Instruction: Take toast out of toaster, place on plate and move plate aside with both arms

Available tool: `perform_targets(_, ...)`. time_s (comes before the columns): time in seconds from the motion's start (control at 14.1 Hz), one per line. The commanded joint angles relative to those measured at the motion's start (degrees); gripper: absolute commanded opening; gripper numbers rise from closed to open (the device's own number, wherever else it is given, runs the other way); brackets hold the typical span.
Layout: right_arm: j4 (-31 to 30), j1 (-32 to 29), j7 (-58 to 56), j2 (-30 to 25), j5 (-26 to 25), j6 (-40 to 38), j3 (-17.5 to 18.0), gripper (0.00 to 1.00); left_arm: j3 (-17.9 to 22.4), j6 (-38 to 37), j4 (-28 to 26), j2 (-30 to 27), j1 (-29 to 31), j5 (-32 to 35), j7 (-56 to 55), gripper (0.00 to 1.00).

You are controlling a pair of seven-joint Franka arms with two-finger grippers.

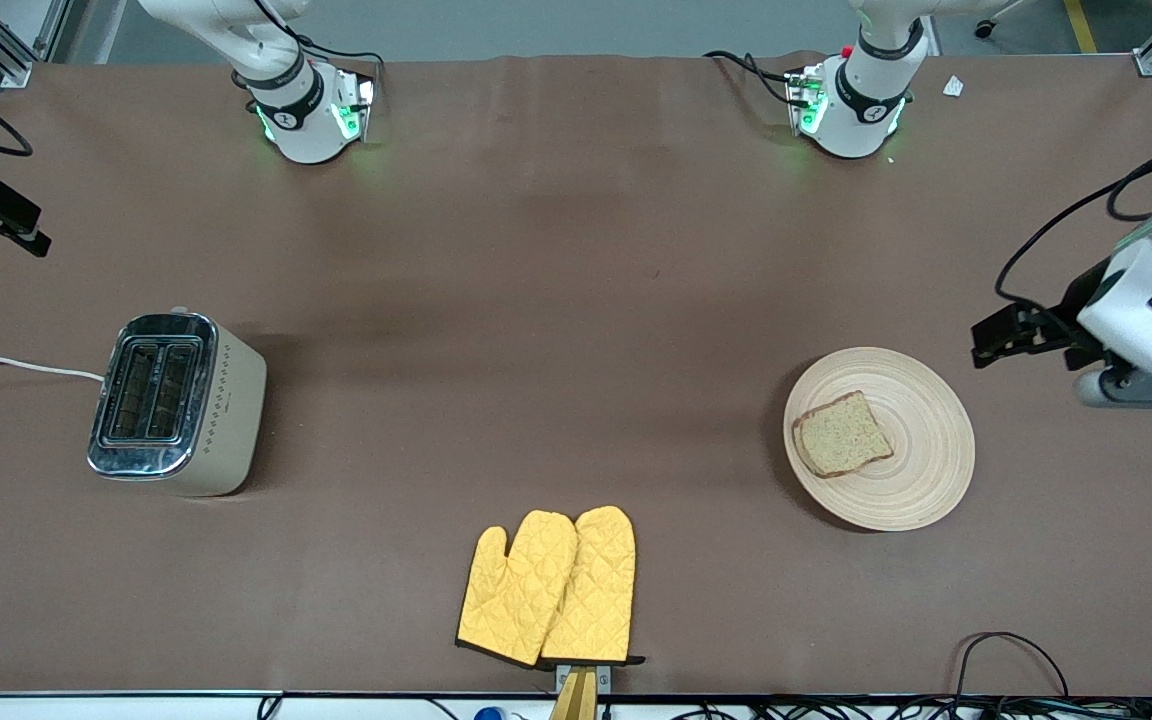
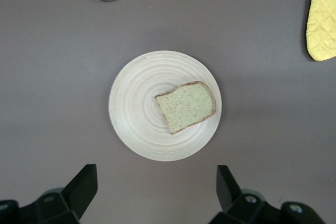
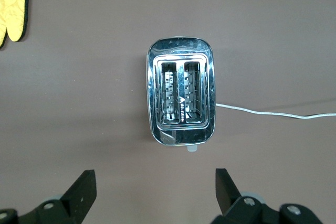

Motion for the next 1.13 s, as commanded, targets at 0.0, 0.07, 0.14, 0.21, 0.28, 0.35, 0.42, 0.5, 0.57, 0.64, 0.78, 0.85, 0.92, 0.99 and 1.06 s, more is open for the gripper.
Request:
perform_targets(0.0, 0.4, -0.9, -0.5, 0.1, -1.0, -0.5, 0.8, 1.0, 2.4, -3.0, -3.8, -6.0, -1.8, 1.0, 1.7, 1.0)
perform_targets(0.07, 0.4, -1.0, -0.6, 0.1, -1.0, -0.5, 0.8, 1.0, 2.6, -4.1, -4.0, -7.1, -1.5, 1.0, 1.8, 1.0)
perform_targets(0.14, 0.4, -1.0, -0.6, 0.1, -1.0, -0.5, 0.8, 1.0, 2.7, -5.1, -4.9, -8.6, -1.5, 1.1, 1.7, 1.0)
perform_targets(0.21, 0.4, -1.0, -0.5, 0.1, -1.0, -0.5, 0.8, 1.0, 2.8, -5.3, -6.6, -10.6, -1.5, 1.1, 2.1, 1.0)
perform_targets(0.28, 0.4, -1.0, -0.5, 0.1, -1.0, -0.5, 0.8, 1.0, 2.8, -5.3, -9.3, -12.9, -1.5, 1.0, 2.0, 1.0)
perform_targets(0.35, 0.4, -1.0, -0.5, 0.1, -1.0, -0.5, 0.8, 1.0, 2.8, -5.5, -12.0, -14.9, -1.4, 0.9, 1.8, 1.0)
perform_targets(0.42, 0.4, -1.0, -0.5, 0.1, -1.0, -0.5, 0.8, 1.0, 2.8, -5.4, -15.8, -17.6, -1.4, 0.7, 1.4, 1.0)
perform_targets(0.5, 0.4, -1.0, -0.5, 0.1, -1.0, -0.4, 0.8, 1.0, 2.7, -5.3, -18.0, -19.2, -1.3, 0.2, 1.3, 1.0)
perform_targets(0.57, 0.4, -1.0, -0.5, 0.1, -1.0, -0.4, 0.8, 1.0, 2.7, -5.3, -19.3, -20.3, -1.2, -0.5, 1.3, 1.0)
perform_targets(0.64, 0.3, -1.0, -0.5, 0.1, -1.0, -0.4, 0.8, 1.0, 2.7, -5.4, -20.4, -21.2, -1.2, -0.5, 1.3, 1.0)
perform_targets(0.78, 0.2, -1.0, -0.4, 0.0, -1.0, -0.4, 0.8, 1.0, 2.7, -5.3, -22.2, -22.8, -1.2, -1.1, 1.3, 1.0)
perform_targets(0.85, 0.2, -1.0, -0.2, 0.1, -1.0, -0.3, 0.8, 1.0, 2.7, -5.5, -22.1, -22.9, -1.2, -2.0, 1.3, 1.0)
perform_targets(0.92, 0.2, -1.0, -0.2, 0.1, -0.9, -0.3, 0.8, 1.0, 2.7, -5.6, -21.7, -22.8, -1.2, -2.2, 1.5, 1.0)
perform_targets(0.99, 0.2, -1.0, -0.2, 0.1, -0.9, -0.2, 0.8, 1.0, 2.7, -5.6, -21.4, -22.4, -1.3, -2.2, 1.6, 1.0)
perform_targets(1.06, 0.2, -1.0, -0.2, 0.1, -0.9, -0.2, 0.8, 1.0, 2.4, -5.6, -21.2, -22.2, -1.3, -2.1, 2.0, 1.0)
